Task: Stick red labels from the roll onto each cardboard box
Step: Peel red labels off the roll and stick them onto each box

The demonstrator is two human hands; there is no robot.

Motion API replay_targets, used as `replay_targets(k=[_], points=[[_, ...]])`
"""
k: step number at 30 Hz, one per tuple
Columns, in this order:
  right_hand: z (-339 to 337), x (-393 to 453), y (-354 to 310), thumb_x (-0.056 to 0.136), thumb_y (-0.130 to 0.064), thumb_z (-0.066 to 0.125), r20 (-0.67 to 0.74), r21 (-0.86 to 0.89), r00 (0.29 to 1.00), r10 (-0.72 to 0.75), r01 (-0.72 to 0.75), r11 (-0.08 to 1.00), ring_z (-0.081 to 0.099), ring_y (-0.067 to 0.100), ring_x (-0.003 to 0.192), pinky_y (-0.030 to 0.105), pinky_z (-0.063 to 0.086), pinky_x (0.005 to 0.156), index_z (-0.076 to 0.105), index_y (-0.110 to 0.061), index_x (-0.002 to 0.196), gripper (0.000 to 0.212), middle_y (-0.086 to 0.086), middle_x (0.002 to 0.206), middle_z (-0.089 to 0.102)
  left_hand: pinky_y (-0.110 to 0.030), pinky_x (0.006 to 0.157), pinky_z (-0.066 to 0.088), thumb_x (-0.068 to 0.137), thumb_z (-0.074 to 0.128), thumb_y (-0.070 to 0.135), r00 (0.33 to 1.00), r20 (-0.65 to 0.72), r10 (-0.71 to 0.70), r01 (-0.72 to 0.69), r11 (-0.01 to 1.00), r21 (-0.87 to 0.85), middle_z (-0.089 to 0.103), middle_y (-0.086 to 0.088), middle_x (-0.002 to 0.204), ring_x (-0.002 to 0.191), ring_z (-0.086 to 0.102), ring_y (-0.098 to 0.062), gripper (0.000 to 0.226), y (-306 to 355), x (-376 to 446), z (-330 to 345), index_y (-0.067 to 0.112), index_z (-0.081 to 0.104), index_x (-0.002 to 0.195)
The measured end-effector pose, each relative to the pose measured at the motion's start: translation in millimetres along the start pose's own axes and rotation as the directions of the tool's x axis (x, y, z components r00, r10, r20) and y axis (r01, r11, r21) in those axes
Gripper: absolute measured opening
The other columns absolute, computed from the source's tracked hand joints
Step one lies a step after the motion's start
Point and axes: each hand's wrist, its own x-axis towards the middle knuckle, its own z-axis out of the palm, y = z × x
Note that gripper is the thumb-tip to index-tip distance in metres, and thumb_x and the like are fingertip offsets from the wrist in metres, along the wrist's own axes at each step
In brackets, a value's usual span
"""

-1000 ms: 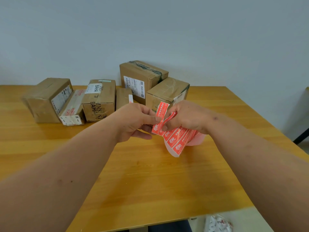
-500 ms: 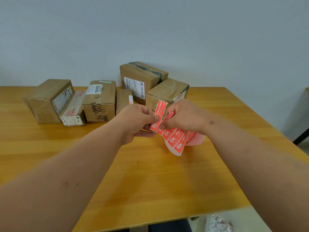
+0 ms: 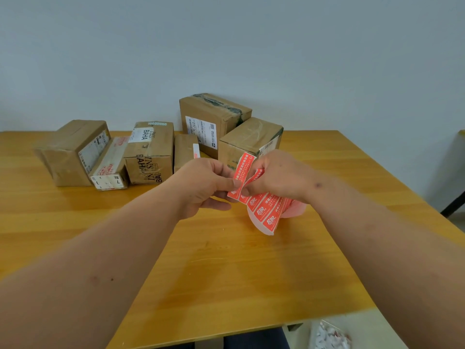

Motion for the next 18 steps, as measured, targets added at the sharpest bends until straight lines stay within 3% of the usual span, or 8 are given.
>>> replay_targets(k=[9,18], points=[[2.4,1.1,-4.3,0.077,-0.038,0.074,-0.071,-0.106,0.997,-0.034,0.026,0.994,0.068,0.010,0.077,0.038,0.054,0.081,0.074,-0.023,0.088,0.019,-0.006,0.083,0.072,-0.035,0.067,0.060,0.088,0.067,0.008,0.995,-0.091,-0.032,0.022,0.994,-0.111,0.075,-0.013,0.084,0.074,0.073,-0.019,0.004,-6.3,7.1,3.2,0.007,0.064,0.090],[4.4,0.7,-3.6,0.076,-0.035,0.076,-0.094,-0.067,0.994,-0.047,0.041,0.997,0.069,0.010,0.072,0.028,0.055,0.067,0.074,-0.020,0.082,0.016,-0.005,0.079,0.071,-0.035,0.064,0.060,0.089,0.066,0.008,0.990,-0.138,-0.040,0.019,0.989,-0.150,0.074,-0.014,0.085,0.071,0.072,-0.019,0.003,-8.0,7.7,3.7,0.007,0.063,0.090]])
